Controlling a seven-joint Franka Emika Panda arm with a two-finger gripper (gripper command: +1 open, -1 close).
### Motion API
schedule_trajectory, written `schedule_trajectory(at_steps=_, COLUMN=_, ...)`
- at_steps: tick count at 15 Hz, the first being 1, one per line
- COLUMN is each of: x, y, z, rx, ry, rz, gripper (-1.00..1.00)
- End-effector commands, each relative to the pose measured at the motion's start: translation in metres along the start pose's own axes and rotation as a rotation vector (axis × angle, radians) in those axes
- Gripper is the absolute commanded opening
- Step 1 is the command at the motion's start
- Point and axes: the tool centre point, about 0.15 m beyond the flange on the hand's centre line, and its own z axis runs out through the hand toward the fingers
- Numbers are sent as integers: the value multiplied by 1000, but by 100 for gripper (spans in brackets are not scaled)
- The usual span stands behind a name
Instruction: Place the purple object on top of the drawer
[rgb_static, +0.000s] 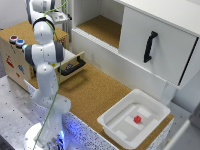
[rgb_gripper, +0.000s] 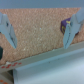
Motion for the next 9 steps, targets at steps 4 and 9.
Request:
schedule_trajectory(at_steps=4, x=-80, y=-43, z=67, rx=-187, ry=99, rz=-39, gripper=100)
schedule_trajectory(at_steps=9, x=-102, y=-34, z=104, rx=-131, ry=118, rz=-164, gripper=100)
